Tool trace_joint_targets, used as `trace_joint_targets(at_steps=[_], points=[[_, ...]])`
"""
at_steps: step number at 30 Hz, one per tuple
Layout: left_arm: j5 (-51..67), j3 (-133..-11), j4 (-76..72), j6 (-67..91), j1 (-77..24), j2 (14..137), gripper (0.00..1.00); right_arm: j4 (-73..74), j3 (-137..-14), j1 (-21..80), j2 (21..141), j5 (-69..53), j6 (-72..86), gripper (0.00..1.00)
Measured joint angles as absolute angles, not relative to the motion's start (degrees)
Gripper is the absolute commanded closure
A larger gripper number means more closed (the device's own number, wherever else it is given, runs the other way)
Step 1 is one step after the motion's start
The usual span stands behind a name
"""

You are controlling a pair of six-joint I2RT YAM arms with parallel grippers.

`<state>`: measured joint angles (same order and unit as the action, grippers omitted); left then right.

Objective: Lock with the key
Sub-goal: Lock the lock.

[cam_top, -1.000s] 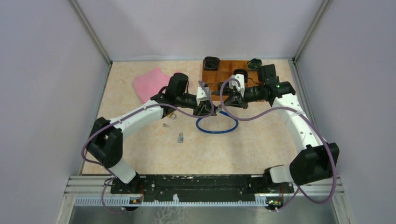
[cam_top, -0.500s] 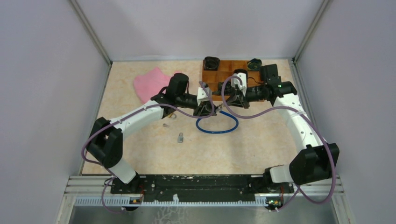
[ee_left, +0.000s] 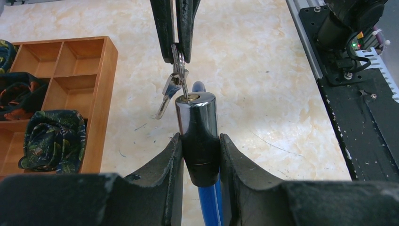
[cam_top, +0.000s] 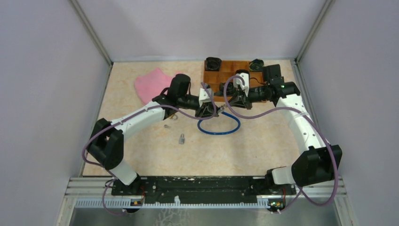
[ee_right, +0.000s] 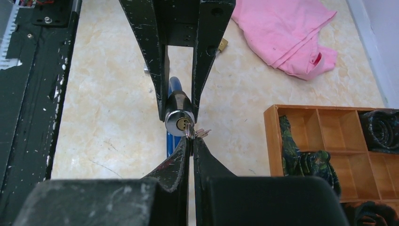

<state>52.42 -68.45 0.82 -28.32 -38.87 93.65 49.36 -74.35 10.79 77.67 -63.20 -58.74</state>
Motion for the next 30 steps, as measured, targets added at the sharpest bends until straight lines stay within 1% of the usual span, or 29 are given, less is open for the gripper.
trace_joint_targets(at_steps=[21, 24, 30], points=[[52.14, -68.42, 2.72, -28.14, -38.81, 93.65, 1.0, 48.03, -75.81, 6.59, 77.6, -59.44, -57.76, 1.0], [52.05, -68.42, 2.66, -27.83, -38.81, 93.65, 1.0, 43.77, -75.72, 6.46, 77.3, -56.01, -51.86, 1.0], [51.72, -68.66, 2.17, -24.4, -38.26, 93.65, 1.0, 30.7, -71.61, 3.86, 73.6, -43.09, -33.39, 1.0]])
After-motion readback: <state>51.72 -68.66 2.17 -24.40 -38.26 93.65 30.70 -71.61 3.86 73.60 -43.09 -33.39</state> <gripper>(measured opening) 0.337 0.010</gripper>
